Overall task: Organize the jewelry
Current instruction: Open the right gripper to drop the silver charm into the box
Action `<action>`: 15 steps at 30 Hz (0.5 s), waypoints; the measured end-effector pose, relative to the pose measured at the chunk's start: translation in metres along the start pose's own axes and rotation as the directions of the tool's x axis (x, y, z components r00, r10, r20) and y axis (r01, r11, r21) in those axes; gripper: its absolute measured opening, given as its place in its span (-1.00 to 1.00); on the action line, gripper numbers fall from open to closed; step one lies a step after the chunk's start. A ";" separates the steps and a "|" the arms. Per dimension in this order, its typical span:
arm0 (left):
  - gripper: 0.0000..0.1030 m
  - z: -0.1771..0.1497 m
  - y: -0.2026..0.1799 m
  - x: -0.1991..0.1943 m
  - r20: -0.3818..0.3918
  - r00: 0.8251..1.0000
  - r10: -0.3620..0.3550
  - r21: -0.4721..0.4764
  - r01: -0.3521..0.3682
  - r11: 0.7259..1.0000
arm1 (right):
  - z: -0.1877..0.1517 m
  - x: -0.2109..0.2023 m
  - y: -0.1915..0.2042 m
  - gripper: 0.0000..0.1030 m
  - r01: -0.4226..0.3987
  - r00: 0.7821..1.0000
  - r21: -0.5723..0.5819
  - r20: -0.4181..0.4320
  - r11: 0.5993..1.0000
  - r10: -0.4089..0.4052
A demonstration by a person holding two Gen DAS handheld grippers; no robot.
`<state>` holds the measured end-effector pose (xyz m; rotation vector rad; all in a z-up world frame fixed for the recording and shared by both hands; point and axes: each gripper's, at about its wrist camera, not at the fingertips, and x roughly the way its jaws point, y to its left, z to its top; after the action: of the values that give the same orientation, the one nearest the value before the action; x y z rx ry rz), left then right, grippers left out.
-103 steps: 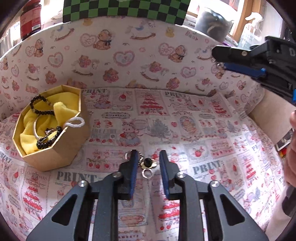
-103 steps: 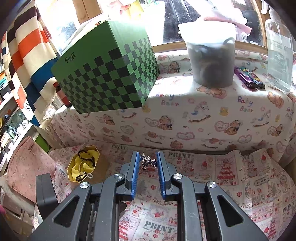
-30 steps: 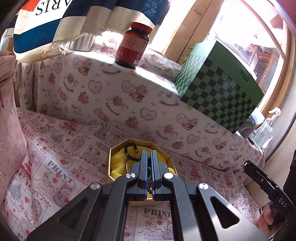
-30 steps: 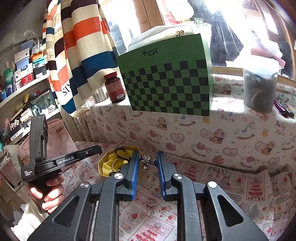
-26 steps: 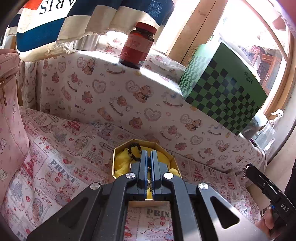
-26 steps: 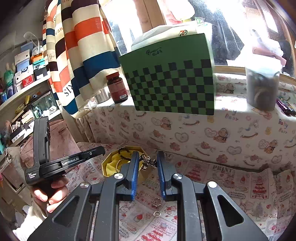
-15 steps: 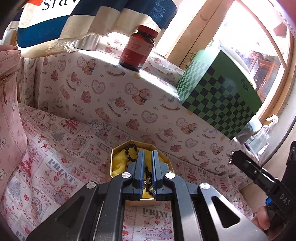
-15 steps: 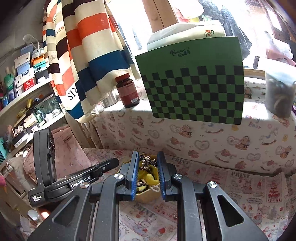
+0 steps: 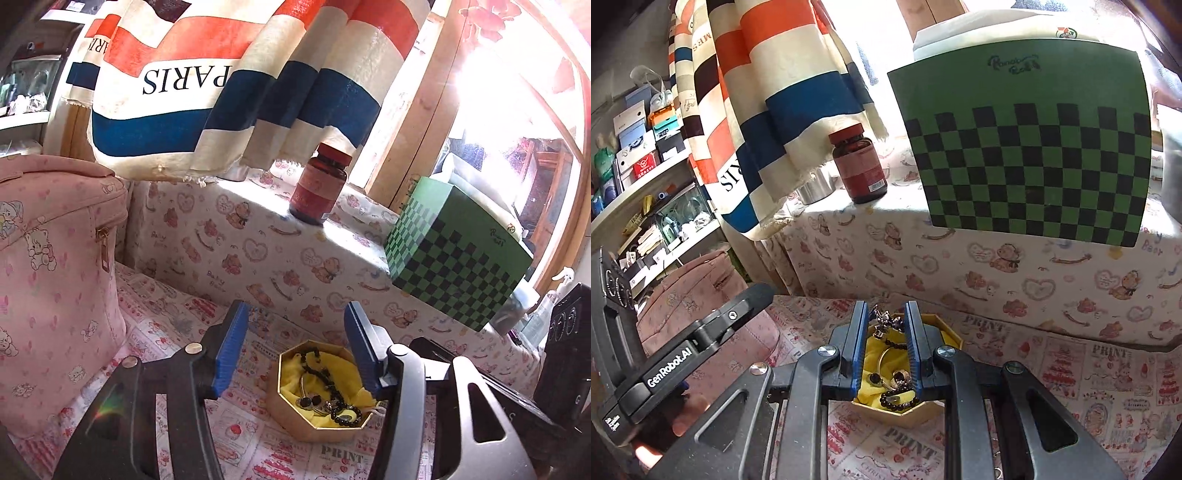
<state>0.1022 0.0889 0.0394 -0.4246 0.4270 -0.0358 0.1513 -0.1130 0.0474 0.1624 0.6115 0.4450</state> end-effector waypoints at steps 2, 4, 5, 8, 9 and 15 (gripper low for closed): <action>0.09 0.000 -0.002 -0.002 0.009 1.000 0.001 0.005 -0.001 1.000 | 0.000 -0.002 -0.005 -0.44 0.008 1.000 0.009 0.002 1.000 -0.008; 0.10 0.000 -0.003 -0.005 0.015 1.000 -0.004 0.009 0.004 1.000 | -0.001 -0.007 -0.010 -0.17 0.027 1.000 0.004 0.013 1.000 -0.027; 0.11 0.000 -0.005 -0.007 0.018 1.000 -0.007 0.015 0.007 1.000 | -0.001 -0.012 -0.012 -0.11 0.040 0.999 -0.002 0.023 0.999 -0.040; 0.18 -0.001 -0.012 -0.013 0.035 0.999 -0.008 0.042 0.007 0.999 | -0.002 -0.027 -0.019 -0.07 0.063 0.997 -0.017 0.041 0.998 -0.062; 0.20 -0.002 -0.015 -0.015 0.042 0.999 -0.008 0.055 0.006 0.998 | -0.003 -0.032 -0.021 -0.06 0.068 0.997 -0.021 0.044 0.997 -0.067; 0.48 -0.011 -0.041 -0.028 0.095 0.995 -0.002 0.162 -0.013 0.987 | -0.013 -0.071 -0.035 0.11 0.111 0.990 -0.034 0.094 0.993 -0.107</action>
<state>0.0743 0.0504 0.0587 -0.2632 0.3285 -0.0443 0.1043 -0.1758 0.0647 0.1106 0.5181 0.3416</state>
